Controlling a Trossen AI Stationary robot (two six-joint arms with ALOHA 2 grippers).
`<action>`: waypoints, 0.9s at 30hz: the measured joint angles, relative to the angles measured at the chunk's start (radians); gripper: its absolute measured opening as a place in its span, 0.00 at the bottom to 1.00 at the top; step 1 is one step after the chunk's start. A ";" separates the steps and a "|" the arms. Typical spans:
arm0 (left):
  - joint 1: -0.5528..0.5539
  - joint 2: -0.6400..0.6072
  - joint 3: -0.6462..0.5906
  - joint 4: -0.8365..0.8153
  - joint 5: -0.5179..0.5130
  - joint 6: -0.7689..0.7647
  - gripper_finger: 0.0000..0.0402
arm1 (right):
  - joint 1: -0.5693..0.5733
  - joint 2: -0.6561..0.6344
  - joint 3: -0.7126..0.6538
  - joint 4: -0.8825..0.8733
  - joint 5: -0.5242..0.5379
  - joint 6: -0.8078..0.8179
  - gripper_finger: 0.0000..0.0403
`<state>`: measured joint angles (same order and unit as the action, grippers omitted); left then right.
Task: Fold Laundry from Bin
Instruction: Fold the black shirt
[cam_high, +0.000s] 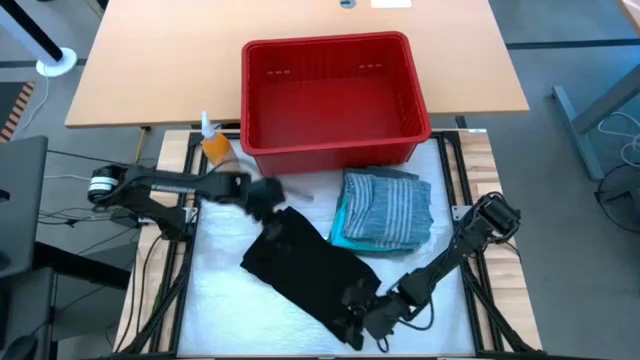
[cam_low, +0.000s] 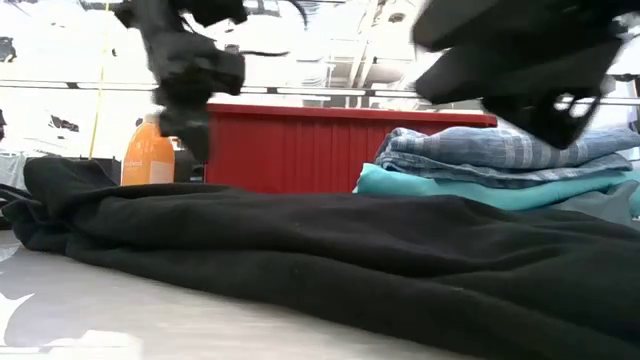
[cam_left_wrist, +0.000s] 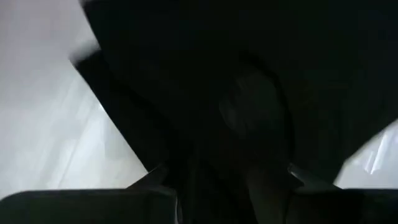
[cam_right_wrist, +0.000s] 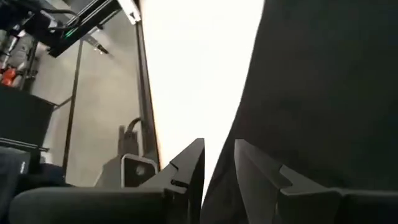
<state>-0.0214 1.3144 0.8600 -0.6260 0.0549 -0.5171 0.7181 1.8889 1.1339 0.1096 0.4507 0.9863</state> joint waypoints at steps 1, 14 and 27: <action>-0.048 -0.017 -0.023 0.002 -0.020 -0.044 0.28 | 0.007 0.000 0.000 -0.001 0.014 0.000 0.29; -0.405 -0.142 -0.100 -0.010 -0.242 -0.441 0.40 | 0.047 0.064 0.001 0.043 0.037 0.015 0.29; -0.513 -0.103 -0.199 0.167 -0.277 -0.727 0.61 | 0.031 0.064 0.001 0.026 0.027 0.000 0.29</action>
<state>-0.5346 1.2114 0.6605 -0.4589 -0.2224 -1.2440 0.7494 1.9533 1.1351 0.1352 0.4779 0.9859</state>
